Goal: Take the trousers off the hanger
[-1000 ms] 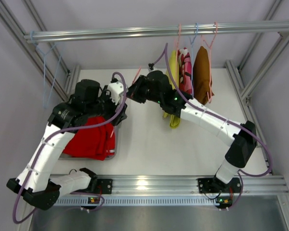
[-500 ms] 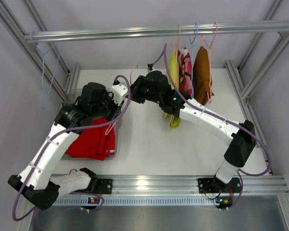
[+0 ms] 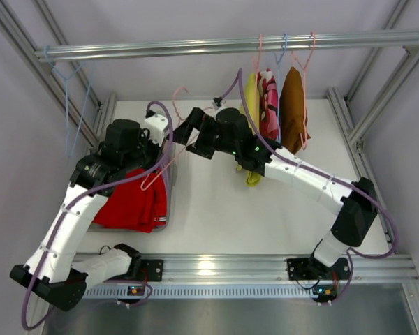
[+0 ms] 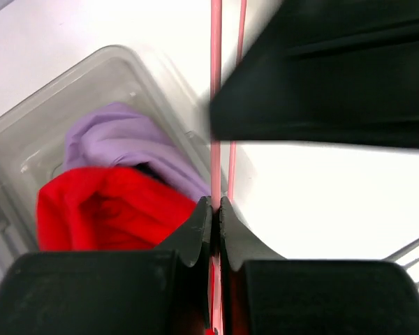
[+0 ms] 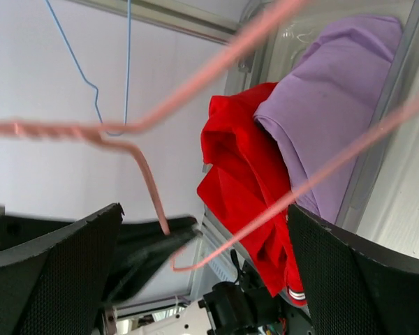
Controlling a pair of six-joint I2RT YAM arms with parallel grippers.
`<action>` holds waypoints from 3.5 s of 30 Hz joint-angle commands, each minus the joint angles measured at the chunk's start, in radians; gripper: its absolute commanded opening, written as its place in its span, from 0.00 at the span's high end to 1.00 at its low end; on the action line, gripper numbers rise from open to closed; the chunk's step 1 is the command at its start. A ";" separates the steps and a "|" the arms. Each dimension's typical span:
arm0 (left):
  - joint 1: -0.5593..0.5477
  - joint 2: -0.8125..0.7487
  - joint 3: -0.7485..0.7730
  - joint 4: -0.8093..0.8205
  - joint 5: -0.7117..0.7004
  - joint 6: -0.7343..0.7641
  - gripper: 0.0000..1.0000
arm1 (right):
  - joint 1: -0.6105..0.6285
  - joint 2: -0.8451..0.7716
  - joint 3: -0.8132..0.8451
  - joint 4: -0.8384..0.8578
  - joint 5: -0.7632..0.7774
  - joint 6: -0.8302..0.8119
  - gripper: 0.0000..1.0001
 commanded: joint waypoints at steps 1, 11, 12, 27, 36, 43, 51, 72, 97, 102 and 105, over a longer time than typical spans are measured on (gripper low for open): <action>0.067 -0.063 -0.005 0.026 0.003 -0.052 1.00 | -0.003 -0.099 -0.020 0.087 -0.020 -0.046 0.01; 0.345 -0.152 0.019 -0.072 -0.036 -0.086 1.00 | -0.017 -0.267 -0.128 0.196 -0.090 -0.249 0.01; 0.360 -0.147 0.065 -0.091 -0.034 -0.084 1.00 | -0.017 -0.286 -0.128 0.196 -0.095 -0.273 0.01; 0.509 0.125 0.553 -0.213 -0.002 -0.035 1.00 | -0.026 -0.422 -0.203 0.190 -0.098 -0.461 0.00; 0.787 0.308 0.673 -0.239 0.202 -0.006 1.00 | -0.050 -0.462 -0.232 0.176 -0.110 -0.470 0.00; 0.830 0.380 0.690 -0.199 0.214 0.028 1.00 | -0.069 -0.481 -0.258 0.178 -0.123 -0.467 0.00; 0.834 0.396 0.592 -0.139 0.198 0.072 1.00 | -0.076 -0.479 -0.271 0.178 -0.129 -0.467 0.01; 0.836 0.152 0.565 -0.125 0.374 0.086 0.01 | -0.078 -0.492 -0.235 0.171 -0.055 -0.527 0.01; 0.204 0.072 0.196 0.322 0.618 -0.352 0.01 | -0.348 -0.685 -0.263 0.023 -0.014 -0.556 0.00; 0.037 0.171 0.107 0.642 0.548 -0.532 0.06 | -0.417 -0.737 -0.278 -0.012 -0.027 -0.565 0.01; -0.058 0.237 0.104 0.788 0.514 -0.610 0.11 | -0.464 -0.760 -0.286 -0.025 -0.037 -0.570 0.01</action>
